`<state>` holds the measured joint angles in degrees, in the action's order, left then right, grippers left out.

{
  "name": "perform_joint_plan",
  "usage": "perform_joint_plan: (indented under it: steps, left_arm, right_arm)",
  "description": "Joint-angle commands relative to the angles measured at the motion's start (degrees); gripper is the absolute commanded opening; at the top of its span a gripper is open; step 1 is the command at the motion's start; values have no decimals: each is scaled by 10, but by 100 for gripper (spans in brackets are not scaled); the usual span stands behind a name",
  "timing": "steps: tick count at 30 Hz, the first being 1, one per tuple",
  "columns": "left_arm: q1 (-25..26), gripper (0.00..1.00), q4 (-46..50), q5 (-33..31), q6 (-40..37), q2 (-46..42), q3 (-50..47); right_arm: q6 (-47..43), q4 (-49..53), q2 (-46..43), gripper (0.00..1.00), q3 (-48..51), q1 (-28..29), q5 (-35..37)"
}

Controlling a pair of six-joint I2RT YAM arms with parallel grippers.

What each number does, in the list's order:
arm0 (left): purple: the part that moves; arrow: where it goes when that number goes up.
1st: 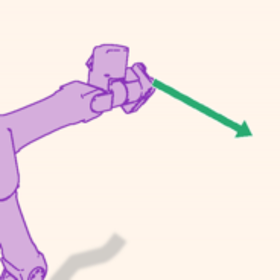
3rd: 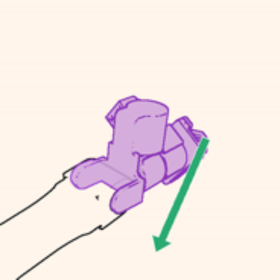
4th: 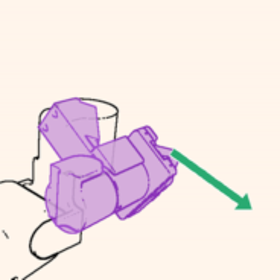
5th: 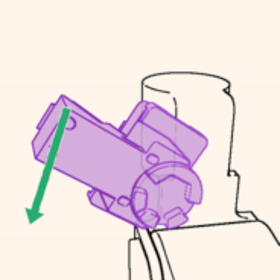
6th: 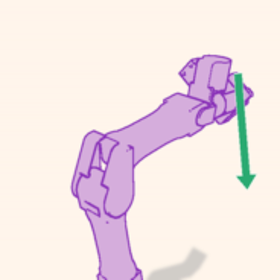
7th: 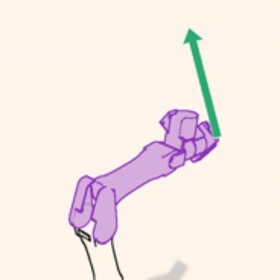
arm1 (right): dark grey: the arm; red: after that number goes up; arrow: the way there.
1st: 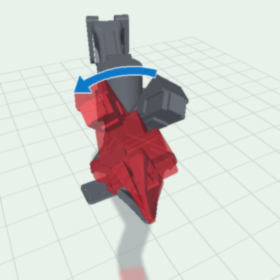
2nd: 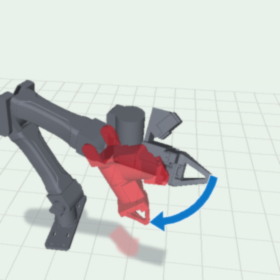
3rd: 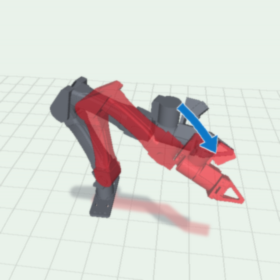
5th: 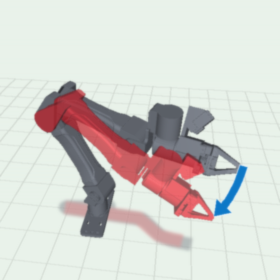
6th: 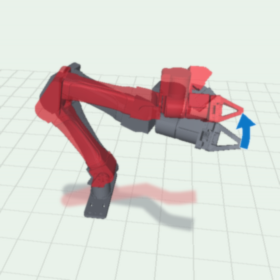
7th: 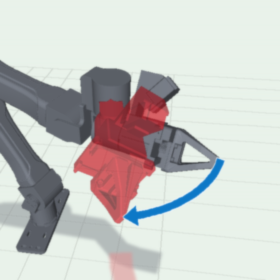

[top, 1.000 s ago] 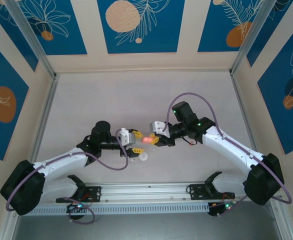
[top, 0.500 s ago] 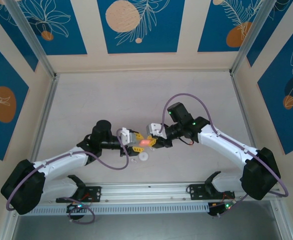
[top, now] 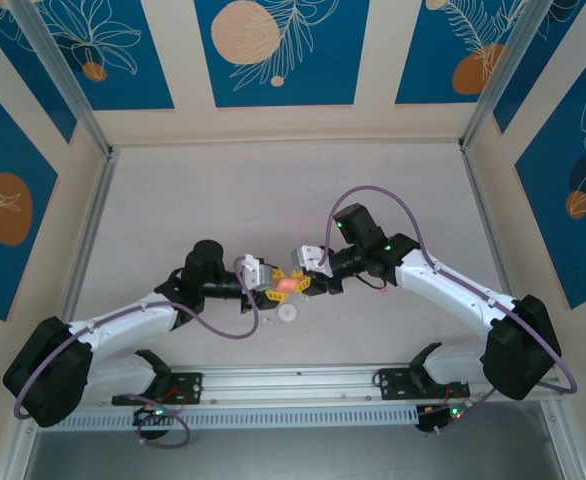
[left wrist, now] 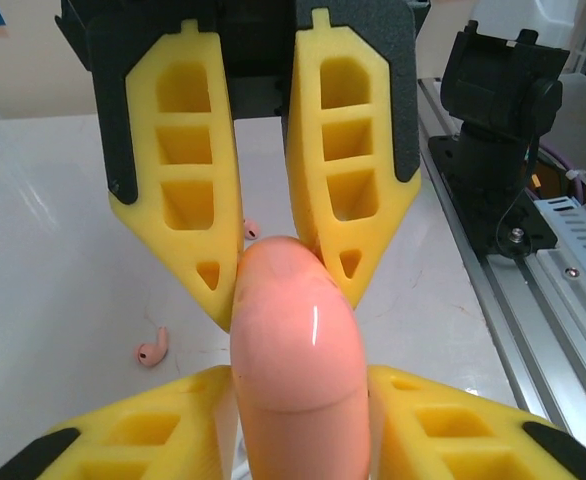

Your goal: Insert wireless bluetooth earbuds into charging case

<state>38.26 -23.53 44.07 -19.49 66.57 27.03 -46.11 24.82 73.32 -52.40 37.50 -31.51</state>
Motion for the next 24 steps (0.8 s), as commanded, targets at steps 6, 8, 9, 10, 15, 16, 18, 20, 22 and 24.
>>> perform_joint_plan:
  steps: [6, 8, 9, 10, 15, 16, 18, 20, 22, 24]
  left_arm:
    - [-2, 33, -19, 14, 8, -4, 11]
    - [-2, 33, -23, 12, 11, -6, 9]
    - [-2, 32, -23, 13, 11, -6, 9]
    - [-3, 29, -22, 13, 11, -7, 9]
    - [-2, 19, -15, 10, 5, -8, 9]
    - [-2, 18, -13, 9, 2, -8, 9]
    - [-2, 17, -10, 9, -2, -10, 10]
    - [-2, 17, -7, 9, -3, -11, 10]
    - [-2, 17, -3, 11, -6, -12, 10]
    - [-2, 17, 1, 11, -9, -13, 10]
  right_arm:
    - [4, -6, 2, 17, -9, 4, -18]
    - [5, -5, 3, 17, -9, 4, -16]
    - [6, -5, 4, 17, -9, 4, -15]
    - [6, -5, 4, 17, -9, 5, -15]
    - [10, -7, 3, 17, -9, 5, -14]
    - [14, -10, 2, 19, -9, 4, -13]
    - [20, -16, 0, 26, -7, 2, -14]
    - [28, -25, -2, 32, -4, 0, -13]
    - [38, -39, -6, 34, 1, -3, -10]
    - [46, -49, -10, 35, 3, -8, -8]
